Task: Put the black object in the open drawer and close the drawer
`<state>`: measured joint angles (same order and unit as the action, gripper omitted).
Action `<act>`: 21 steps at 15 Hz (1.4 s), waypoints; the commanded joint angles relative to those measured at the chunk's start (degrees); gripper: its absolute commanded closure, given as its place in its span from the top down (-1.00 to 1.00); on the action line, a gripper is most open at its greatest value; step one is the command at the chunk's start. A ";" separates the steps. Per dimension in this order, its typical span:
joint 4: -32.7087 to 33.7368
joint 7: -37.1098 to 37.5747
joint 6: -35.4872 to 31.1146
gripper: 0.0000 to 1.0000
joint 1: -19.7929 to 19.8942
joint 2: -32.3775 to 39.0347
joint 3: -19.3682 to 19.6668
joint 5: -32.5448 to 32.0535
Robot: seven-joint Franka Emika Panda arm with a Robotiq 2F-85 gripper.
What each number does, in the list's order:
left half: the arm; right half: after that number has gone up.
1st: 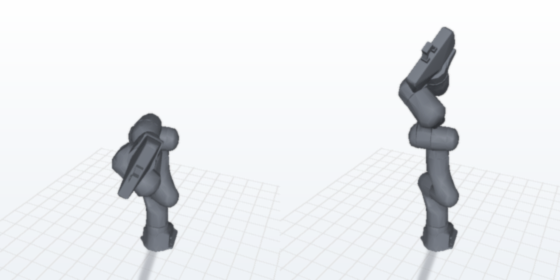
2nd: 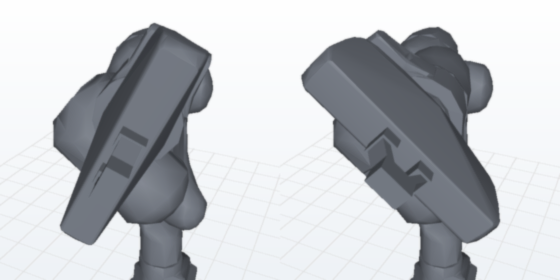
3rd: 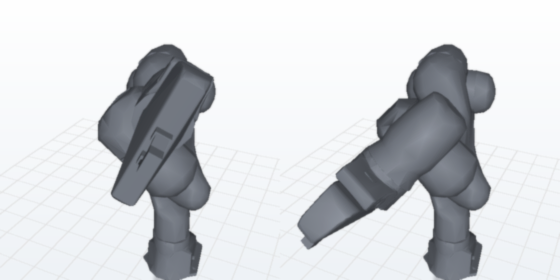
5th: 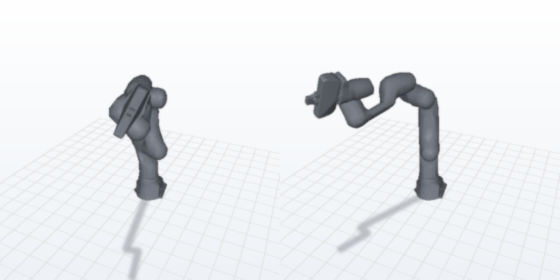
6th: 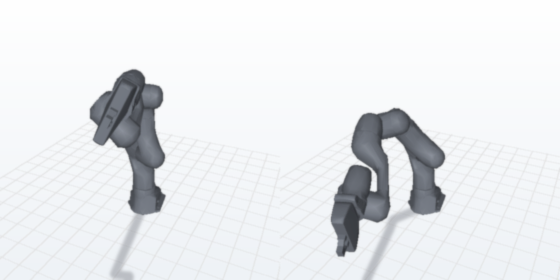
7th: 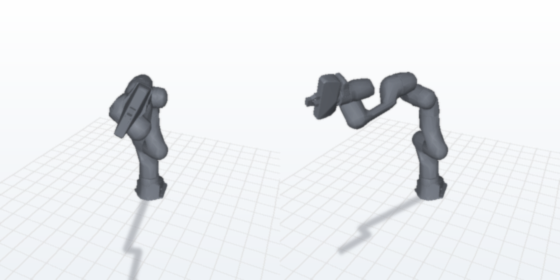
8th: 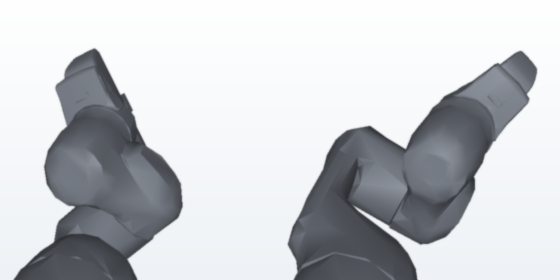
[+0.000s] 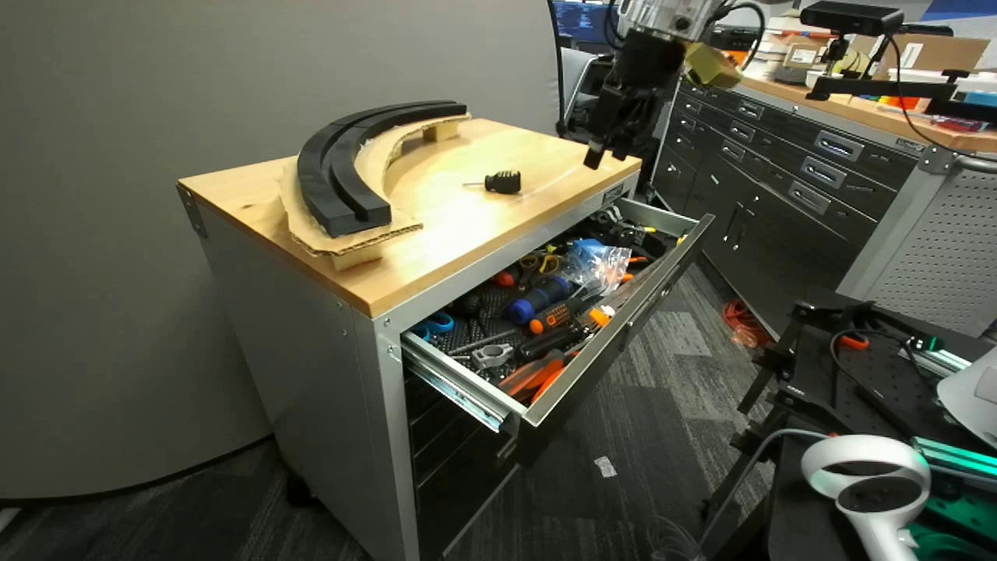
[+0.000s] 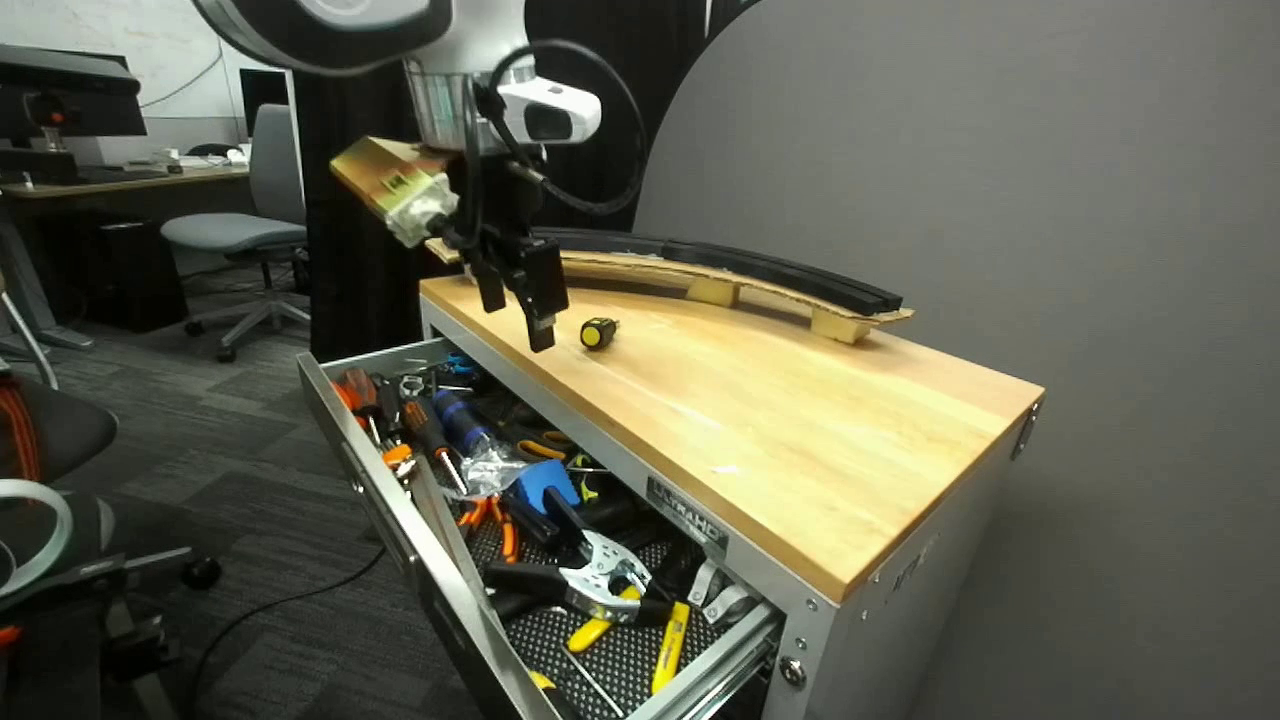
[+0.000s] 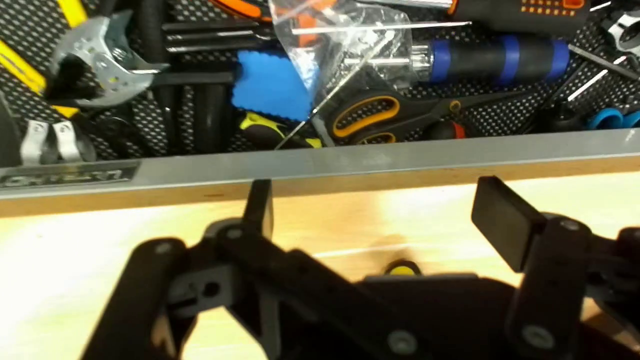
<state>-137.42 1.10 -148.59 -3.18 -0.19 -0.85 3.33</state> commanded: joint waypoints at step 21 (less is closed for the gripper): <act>22.29 7.90 -8.64 -0.46 -3.49 23.59 0.90 -6.56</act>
<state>-115.59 8.77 -157.31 -7.10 23.24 -0.27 -3.97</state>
